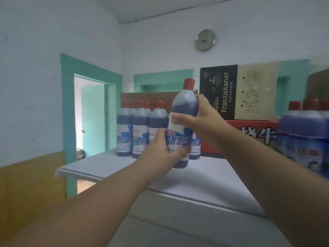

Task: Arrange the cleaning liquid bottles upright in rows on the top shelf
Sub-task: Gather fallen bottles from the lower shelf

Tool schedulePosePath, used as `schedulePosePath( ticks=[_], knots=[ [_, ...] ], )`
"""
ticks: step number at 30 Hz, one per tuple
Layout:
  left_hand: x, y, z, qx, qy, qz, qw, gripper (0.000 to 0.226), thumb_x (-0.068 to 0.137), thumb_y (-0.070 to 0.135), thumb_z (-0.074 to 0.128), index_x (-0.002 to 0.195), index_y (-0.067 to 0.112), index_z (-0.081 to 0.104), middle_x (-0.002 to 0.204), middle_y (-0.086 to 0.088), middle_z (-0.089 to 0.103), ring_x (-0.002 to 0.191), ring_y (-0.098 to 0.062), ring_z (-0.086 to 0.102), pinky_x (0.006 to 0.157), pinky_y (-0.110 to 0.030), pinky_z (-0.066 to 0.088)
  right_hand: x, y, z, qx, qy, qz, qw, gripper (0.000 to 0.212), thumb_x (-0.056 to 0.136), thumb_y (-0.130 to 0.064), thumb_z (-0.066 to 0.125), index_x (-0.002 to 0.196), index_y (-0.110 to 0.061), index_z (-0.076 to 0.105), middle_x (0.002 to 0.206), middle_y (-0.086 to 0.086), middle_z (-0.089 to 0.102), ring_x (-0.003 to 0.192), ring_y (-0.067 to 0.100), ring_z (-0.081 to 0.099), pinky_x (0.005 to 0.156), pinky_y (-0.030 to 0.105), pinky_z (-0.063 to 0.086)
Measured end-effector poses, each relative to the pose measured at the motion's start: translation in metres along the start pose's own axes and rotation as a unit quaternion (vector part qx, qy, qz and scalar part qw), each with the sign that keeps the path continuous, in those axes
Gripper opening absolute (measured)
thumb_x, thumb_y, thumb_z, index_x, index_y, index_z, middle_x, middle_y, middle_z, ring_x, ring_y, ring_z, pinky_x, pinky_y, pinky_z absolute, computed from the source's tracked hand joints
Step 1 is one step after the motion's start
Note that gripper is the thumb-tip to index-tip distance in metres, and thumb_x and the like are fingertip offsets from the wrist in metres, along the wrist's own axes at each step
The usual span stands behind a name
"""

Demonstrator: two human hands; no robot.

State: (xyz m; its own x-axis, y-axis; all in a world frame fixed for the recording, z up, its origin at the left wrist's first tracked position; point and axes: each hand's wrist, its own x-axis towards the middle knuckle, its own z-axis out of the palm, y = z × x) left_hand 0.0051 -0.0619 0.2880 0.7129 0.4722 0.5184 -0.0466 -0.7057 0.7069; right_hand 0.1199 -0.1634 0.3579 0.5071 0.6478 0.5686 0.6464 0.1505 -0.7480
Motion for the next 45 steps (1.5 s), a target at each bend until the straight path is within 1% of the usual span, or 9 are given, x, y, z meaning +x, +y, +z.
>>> schedulePosePath(
  ticks=[5,10,15,19,26,28,32,41,45],
  knots=[
    [0.043,-0.024,0.005,0.076,-0.156,0.003,0.985,0.063,0.079,0.062,0.069,0.129,0.038,0.039,0.118,0.019,0.059,0.103,-0.006,0.058,0.087,-0.032,0.047,0.005,0.014,-0.001,-0.08,0.029,0.035,0.996,0.06,0.08,-0.025,0.083,0.127,-0.029,0.045,0.108,-0.004,0.065,0.091,0.012,0.071,0.073,0.033,0.063],
    [0.059,-0.038,0.008,0.156,-0.256,0.091,0.95,0.069,0.085,0.06,0.065,0.142,0.035,0.035,0.125,0.018,0.057,0.106,-0.007,0.057,0.093,-0.028,0.045,-0.002,0.027,-0.001,-0.111,0.053,0.069,0.99,0.061,0.078,-0.014,0.083,0.125,-0.03,0.048,0.105,-0.004,0.066,0.084,0.003,0.071,0.063,0.025,0.06],
    [0.053,-0.058,0.014,0.205,-0.223,0.165,0.939,0.047,0.089,0.065,0.053,0.124,0.034,0.046,0.113,0.014,0.062,0.091,-0.009,0.059,0.086,-0.034,0.052,-0.009,0.033,0.002,-0.108,0.069,0.122,0.984,0.082,0.076,-0.016,0.085,0.137,-0.041,0.037,0.12,-0.005,0.061,0.104,0.016,0.066,0.077,0.042,0.062],
    [0.051,-0.063,0.015,0.209,-0.209,0.181,0.938,0.05,0.087,0.068,0.049,0.123,0.033,0.051,0.115,0.012,0.063,0.098,-0.012,0.06,0.088,-0.038,0.054,-0.013,0.037,0.003,-0.173,0.064,0.122,0.975,0.112,0.066,-0.013,0.092,0.145,-0.051,0.022,0.123,-0.011,0.058,0.105,0.012,0.065,0.081,0.037,0.061],
    [0.052,-0.063,0.013,0.245,-0.213,0.16,0.932,0.039,0.09,0.055,0.051,0.119,0.028,0.047,0.121,0.005,0.055,0.107,-0.018,0.051,0.095,-0.038,0.048,0.005,0.054,0.003,-0.158,0.114,0.144,0.97,0.1,0.067,-0.012,0.09,0.142,-0.045,0.032,0.125,-0.005,0.061,0.11,0.02,0.065,0.083,0.051,0.06],
    [0.051,-0.061,0.012,0.259,-0.217,0.162,0.927,0.034,0.093,0.052,0.05,0.117,0.027,0.047,0.12,0.005,0.053,0.107,-0.018,0.048,0.095,-0.037,0.046,0.001,0.067,0.004,-0.183,0.113,0.153,0.964,0.094,0.068,-0.018,0.09,0.141,-0.037,0.034,0.119,-0.008,0.063,0.107,0.015,0.066,0.086,0.044,0.06],
    [0.05,-0.058,0.011,0.262,-0.211,0.167,0.927,0.028,0.094,0.048,0.049,0.111,0.027,0.046,0.118,0.005,0.053,0.105,-0.017,0.046,0.093,-0.036,0.045,-0.016,0.081,0.008,-0.256,0.054,0.197,0.945,0.081,0.068,-0.032,0.091,0.132,-0.034,0.041,0.109,-0.018,0.064,0.092,0.0,0.063,0.073,0.017,0.055],
    [0.049,-0.056,0.011,0.262,-0.218,0.157,0.927,0.03,0.095,0.047,0.049,0.115,0.025,0.048,0.115,0.005,0.051,0.104,-0.018,0.048,0.093,-0.038,0.047,-0.006,0.093,0.012,-0.321,0.111,0.192,0.921,0.076,0.067,-0.036,0.091,0.128,-0.028,0.047,0.11,-0.01,0.067,0.097,0.012,0.067,0.088,0.037,0.059],
    [0.049,-0.058,0.012,0.263,-0.224,0.155,0.926,0.032,0.094,0.047,0.049,0.117,0.024,0.048,0.117,0.002,0.053,0.104,-0.02,0.049,0.094,-0.041,0.048,-0.006,0.093,0.017,-0.337,0.122,0.193,0.913,0.076,0.069,-0.035,0.09,0.129,-0.027,0.045,0.112,-0.008,0.067,0.097,0.013,0.067,0.087,0.035,0.058]
  ],
)
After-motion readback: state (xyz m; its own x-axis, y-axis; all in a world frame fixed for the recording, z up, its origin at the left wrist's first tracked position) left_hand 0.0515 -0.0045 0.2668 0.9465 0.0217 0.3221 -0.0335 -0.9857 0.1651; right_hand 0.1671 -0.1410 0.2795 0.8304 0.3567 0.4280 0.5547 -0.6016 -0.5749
